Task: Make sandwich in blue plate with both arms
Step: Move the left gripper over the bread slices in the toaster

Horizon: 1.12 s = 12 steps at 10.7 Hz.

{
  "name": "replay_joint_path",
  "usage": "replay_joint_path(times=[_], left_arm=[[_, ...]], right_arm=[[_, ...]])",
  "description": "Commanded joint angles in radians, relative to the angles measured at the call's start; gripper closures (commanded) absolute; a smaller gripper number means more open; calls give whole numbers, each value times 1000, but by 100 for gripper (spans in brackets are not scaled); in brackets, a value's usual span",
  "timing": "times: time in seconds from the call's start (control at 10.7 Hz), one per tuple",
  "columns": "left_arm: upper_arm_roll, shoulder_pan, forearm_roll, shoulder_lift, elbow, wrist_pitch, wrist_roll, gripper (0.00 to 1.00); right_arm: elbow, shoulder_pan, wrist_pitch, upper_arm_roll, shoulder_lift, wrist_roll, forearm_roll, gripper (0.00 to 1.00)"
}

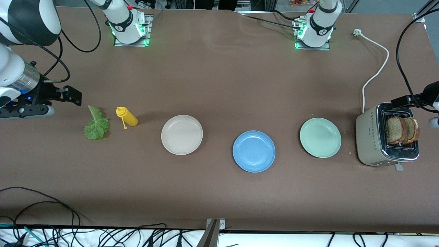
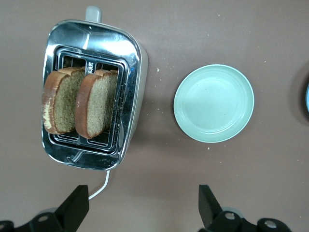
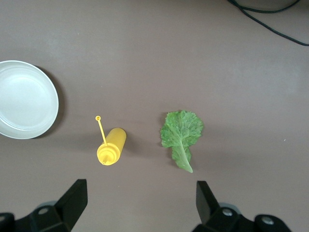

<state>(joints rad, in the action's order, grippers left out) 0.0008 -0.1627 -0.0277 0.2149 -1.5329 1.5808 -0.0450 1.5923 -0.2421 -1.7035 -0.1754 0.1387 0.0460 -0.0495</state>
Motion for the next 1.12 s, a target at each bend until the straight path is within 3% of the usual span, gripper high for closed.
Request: replay_joint_path(times=[0.0, 1.03], left_arm=[[-7, -26, -20, 23, 5, 8, -9, 0], [-7, -58, -41, 170, 7, 168, -64, 0]], right_arm=[[-2, -3, -4, 1, -1, -2, -7, 0], [-2, -3, -4, 1, 4, -2, -7, 0]])
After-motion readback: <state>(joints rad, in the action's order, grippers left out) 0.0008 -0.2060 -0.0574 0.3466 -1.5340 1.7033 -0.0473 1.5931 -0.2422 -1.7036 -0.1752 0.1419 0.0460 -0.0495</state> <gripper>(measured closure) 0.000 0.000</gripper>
